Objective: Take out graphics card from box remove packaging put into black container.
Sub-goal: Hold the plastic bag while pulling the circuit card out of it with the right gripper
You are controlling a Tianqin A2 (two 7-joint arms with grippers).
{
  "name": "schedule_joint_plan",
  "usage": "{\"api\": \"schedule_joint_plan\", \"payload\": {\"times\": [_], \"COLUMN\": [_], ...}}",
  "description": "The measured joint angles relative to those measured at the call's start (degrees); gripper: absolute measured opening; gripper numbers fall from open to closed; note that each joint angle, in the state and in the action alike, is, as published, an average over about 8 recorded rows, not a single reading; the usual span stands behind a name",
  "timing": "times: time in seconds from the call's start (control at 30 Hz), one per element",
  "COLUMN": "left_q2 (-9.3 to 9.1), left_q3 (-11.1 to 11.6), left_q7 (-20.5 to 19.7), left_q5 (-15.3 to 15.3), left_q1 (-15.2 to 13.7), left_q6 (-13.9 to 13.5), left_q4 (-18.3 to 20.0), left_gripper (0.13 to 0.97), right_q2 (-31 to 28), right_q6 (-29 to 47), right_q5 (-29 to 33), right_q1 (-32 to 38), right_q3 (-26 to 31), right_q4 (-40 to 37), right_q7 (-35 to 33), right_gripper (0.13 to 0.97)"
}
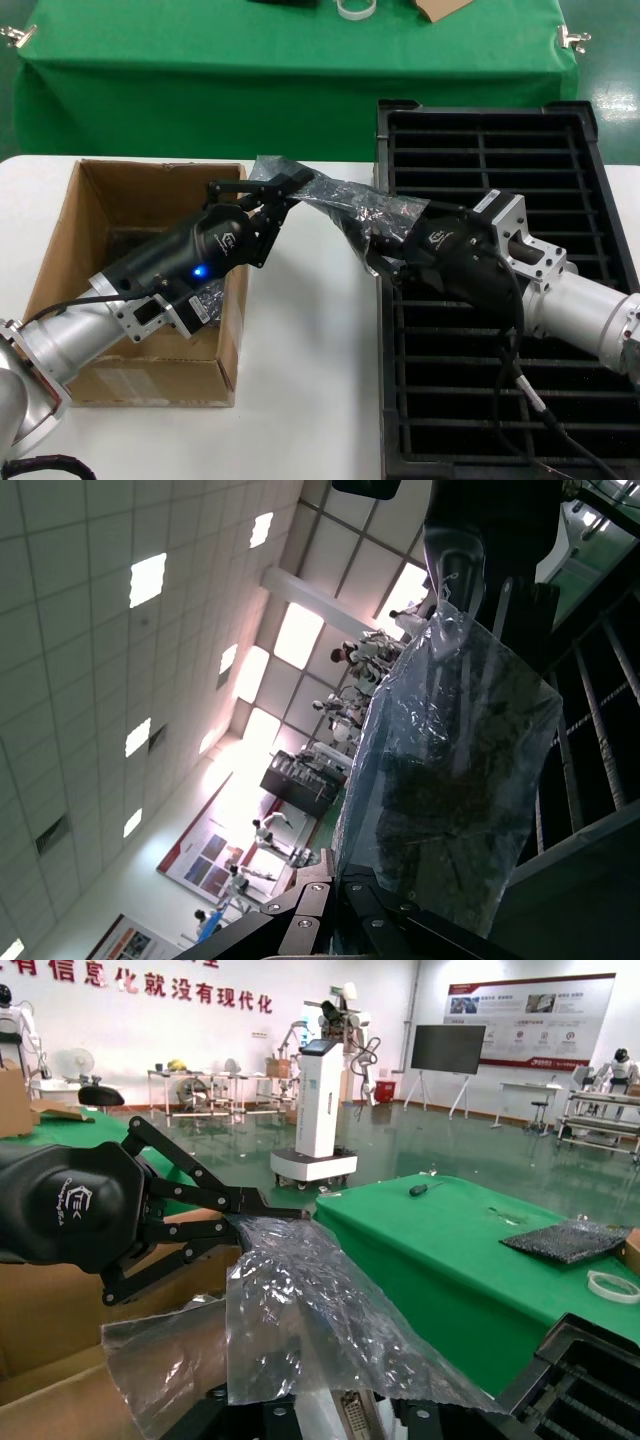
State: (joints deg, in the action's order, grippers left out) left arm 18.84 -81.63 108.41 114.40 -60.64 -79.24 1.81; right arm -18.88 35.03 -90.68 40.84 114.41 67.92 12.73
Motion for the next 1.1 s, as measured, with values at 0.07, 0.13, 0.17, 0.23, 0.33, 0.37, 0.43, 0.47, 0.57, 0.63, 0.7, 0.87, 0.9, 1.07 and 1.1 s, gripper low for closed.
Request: {"api": "schedule_joint_plan", "payload": {"times": [0.07, 0.13, 0.17, 0.23, 0.33, 0.37, 0.43, 0.47, 0.57, 0.63, 0.7, 0.87, 0.9, 1.07, 1.1], "left_q2": [0.03, 0.06, 0.07, 0.10, 0.17, 0.20, 0.26, 0.29, 0.36, 0.40, 0.42, 0.47, 0.49, 0.54, 0.56], "left_q3": [-0.01, -0.02, -0.02, -0.01, -0.01, 0.00, 0.00, 0.01, 0.00, 0.00, -0.01, -0.02, -0.01, 0.04, 0.04], "left_q7": [0.00, 0.00, 0.00, 0.02, 0.05, 0.07, 0.11, 0.14, 0.26, 0.36, 0.47, 0.76, 0.82, 0.95, 0.90], "left_q5": [-0.02, -0.03, -0.04, -0.04, -0.05, -0.05, -0.05, -0.05, -0.06, -0.08, -0.09, -0.11, -0.11, -0.08, -0.08], "left_q1": [-0.02, -0.03, -0.03, -0.03, 0.01, 0.02, 0.07, 0.10, 0.18, 0.23, 0.27, 0.31, 0.33, 0.44, 0.47], "left_q6": [0.19, 0.38, 0.46, 0.60, 0.74, 0.76, 0.77, 0.76, 0.71, 0.69, 0.68, 0.77, 0.85, 1.51, 1.63], "left_q4": [-0.04, -0.08, -0.09, -0.12, -0.14, -0.15, -0.15, -0.15, -0.15, -0.14, -0.14, -0.16, -0.18, -0.31, -0.34], "left_gripper": [0.139, 0.139, 0.139, 0.139, 0.139, 0.139, 0.139, 0.139, 0.139, 0.139, 0.139, 0.139, 0.139, 0.139, 0.139], "right_q2": [0.05, 0.09, 0.10, 0.12, 0.13, 0.12, 0.09, 0.07, -0.02, -0.11, -0.21, -0.43, -0.45, -0.49, -0.48], "right_q6": [0.08, 0.16, 0.21, 0.30, 0.40, 0.43, 0.44, 0.44, 0.34, 0.21, 0.04, -0.41, -0.50, -0.82, -0.86], "right_q5": [-0.12, -0.22, -0.26, -0.32, -0.32, -0.31, -0.24, -0.19, 0.04, 0.28, 0.55, 1.31, 1.44, 1.98, 2.04], "right_q1": [0.10, 0.20, 0.25, 0.34, 0.41, 0.42, 0.38, 0.34, 0.14, -0.04, -0.23, -0.68, -0.74, -0.97, -0.99], "right_q3": [-0.05, -0.08, -0.09, -0.09, -0.04, -0.01, 0.05, 0.09, 0.22, 0.32, 0.42, 0.65, 0.69, 0.83, 0.84], "right_q4": [-0.22, -0.43, -0.52, -0.64, -0.69, -0.66, -0.53, -0.43, 0.04, 0.47, 0.93, 2.03, 2.21, 2.76, 2.79], "right_q7": [-0.12, -0.23, -0.27, -0.33, -0.34, -0.32, -0.25, -0.20, 0.07, 0.34, 0.65, 1.47, 1.61, 2.12, 2.18], "right_gripper": [0.276, 0.308, 0.323, 0.355, 0.386, 0.398, 0.423, 0.435, 0.471, 0.484, 0.468, 0.431, 0.423, 0.360, 0.345]}}
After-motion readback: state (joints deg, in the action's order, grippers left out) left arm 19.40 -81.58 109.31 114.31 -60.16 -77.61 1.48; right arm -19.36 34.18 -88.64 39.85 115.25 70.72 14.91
